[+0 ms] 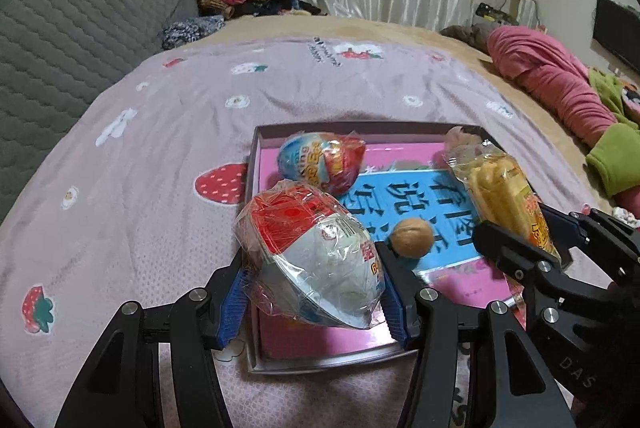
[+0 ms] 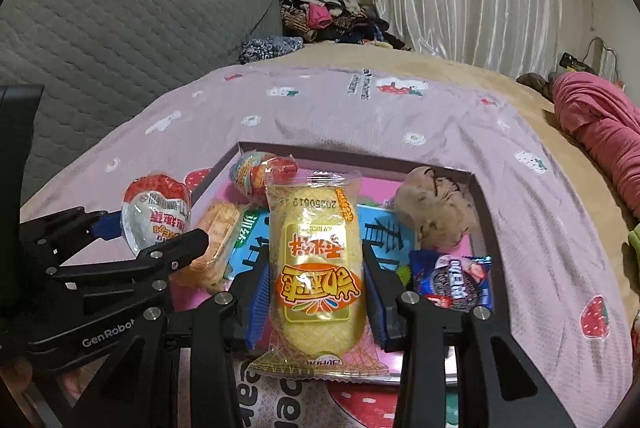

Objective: Organize objects
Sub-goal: 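Carry the wrapped candy and yellow cake pack with both tools over the tray, then lower both tools and open them to drop candy and cake pack in tray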

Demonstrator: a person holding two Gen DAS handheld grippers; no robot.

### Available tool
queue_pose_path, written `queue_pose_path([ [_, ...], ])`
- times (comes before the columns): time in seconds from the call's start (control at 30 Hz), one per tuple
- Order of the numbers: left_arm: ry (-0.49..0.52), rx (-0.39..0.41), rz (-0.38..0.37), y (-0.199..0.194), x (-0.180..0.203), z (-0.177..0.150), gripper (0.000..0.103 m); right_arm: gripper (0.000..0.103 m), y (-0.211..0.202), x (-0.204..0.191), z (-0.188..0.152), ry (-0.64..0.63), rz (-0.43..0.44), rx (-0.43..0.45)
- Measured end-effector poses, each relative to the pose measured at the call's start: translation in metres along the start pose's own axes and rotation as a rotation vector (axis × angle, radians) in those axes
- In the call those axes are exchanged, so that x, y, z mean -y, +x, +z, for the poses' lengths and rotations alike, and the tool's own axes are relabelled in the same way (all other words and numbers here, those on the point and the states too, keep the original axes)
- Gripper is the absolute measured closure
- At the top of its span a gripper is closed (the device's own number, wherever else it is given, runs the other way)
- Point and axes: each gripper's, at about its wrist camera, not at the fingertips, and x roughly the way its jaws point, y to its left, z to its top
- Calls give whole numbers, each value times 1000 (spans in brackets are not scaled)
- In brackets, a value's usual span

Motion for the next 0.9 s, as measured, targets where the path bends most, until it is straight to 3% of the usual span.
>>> queue_pose_path([
  [0.33,-3,-18,-25,8,0,-4,44,62,8,-2,-4,-8,-10,-20],
  [0.9,4,-45,-4,24,3,-9,44,62,33,4,-13,-2,-22,-82],
])
